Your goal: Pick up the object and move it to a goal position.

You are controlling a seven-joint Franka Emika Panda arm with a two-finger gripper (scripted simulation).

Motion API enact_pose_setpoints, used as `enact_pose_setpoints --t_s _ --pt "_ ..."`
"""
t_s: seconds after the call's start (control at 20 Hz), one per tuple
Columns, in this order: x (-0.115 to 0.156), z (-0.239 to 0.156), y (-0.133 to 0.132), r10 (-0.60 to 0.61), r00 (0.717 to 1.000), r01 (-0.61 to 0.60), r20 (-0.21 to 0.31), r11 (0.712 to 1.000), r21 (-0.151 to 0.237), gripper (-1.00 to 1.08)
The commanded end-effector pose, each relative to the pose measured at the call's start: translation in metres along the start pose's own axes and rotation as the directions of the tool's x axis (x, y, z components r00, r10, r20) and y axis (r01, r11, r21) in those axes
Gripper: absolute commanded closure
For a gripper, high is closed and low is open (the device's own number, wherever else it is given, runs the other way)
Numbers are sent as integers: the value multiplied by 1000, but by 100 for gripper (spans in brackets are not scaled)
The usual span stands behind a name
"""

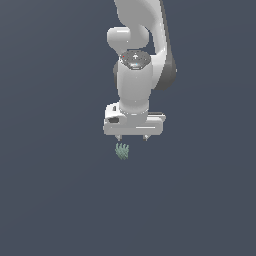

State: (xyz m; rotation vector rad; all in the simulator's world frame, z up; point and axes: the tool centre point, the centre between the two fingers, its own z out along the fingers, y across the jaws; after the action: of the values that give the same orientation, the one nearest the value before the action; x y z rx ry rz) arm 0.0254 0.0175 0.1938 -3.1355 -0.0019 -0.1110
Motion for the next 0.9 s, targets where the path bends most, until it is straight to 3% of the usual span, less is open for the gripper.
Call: enact_pose_setpoints --t_s 0.0,0.85 --pt "0 0 0 0 1000 0 0 1000 0 -92" --pt "1 -6 -2 -39 999 39 5 999 -3 -92"
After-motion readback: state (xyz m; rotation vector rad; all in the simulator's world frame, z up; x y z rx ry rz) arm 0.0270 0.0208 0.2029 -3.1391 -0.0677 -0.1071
